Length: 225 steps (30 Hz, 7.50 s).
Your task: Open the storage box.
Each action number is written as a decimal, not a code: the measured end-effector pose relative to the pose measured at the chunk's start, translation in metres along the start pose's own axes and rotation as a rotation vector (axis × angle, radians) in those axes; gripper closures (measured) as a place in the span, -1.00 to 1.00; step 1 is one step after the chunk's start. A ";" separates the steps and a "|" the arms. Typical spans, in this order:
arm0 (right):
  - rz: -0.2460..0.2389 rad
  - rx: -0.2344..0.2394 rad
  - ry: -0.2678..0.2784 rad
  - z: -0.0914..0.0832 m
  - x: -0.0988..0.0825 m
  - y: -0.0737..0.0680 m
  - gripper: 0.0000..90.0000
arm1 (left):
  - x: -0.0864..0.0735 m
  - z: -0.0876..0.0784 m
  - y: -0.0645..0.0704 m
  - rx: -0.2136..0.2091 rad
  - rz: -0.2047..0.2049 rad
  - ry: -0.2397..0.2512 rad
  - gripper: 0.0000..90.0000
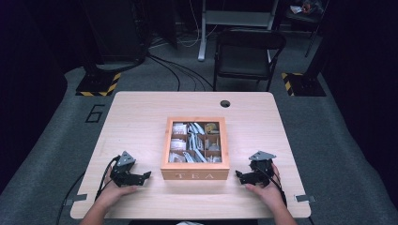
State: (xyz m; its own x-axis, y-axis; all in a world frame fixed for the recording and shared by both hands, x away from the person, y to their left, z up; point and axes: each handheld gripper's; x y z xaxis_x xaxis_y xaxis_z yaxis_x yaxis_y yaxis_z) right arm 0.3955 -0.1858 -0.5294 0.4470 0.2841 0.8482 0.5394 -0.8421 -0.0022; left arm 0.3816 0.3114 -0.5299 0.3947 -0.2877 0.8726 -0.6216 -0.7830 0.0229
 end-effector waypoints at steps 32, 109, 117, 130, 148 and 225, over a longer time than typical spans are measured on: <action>0.020 -0.032 0.033 -0.003 -0.001 -0.003 -0.71 | 0.004 0.004 -0.001 0.096 -0.030 0.000 -0.56; -0.057 0.213 0.115 -0.042 0.046 -0.068 0.36 | 0.059 -0.017 0.071 -0.160 -0.033 0.052 0.41; -0.057 0.212 0.118 -0.040 0.047 -0.068 0.34 | 0.061 -0.016 0.072 -0.149 -0.024 0.051 0.41; -0.107 0.199 0.127 -0.038 0.053 -0.069 0.09 | 0.069 -0.016 0.072 -0.164 -0.021 0.030 0.41; -0.113 0.195 0.145 -0.039 0.066 -0.065 -0.14 | 0.082 -0.019 0.066 -0.202 -0.057 0.038 0.37; -0.236 0.207 0.043 -0.054 0.164 -0.060 -0.20 | 0.153 -0.030 0.056 -0.120 0.072 0.112 -0.02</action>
State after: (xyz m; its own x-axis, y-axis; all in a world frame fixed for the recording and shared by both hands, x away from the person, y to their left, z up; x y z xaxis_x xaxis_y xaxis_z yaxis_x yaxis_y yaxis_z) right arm 0.3980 -0.1138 -0.3614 0.2643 0.4372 0.8596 0.7604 -0.6427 0.0931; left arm 0.3871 0.2397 -0.3803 0.2728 -0.2726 0.9226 -0.7243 -0.6894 0.0105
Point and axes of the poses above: each handheld gripper's, and its own axes: z roughly forward along the jaws, x roughly out of its top, y roughly to its right, and after that the axes turned 13 degrees about y, right-handed
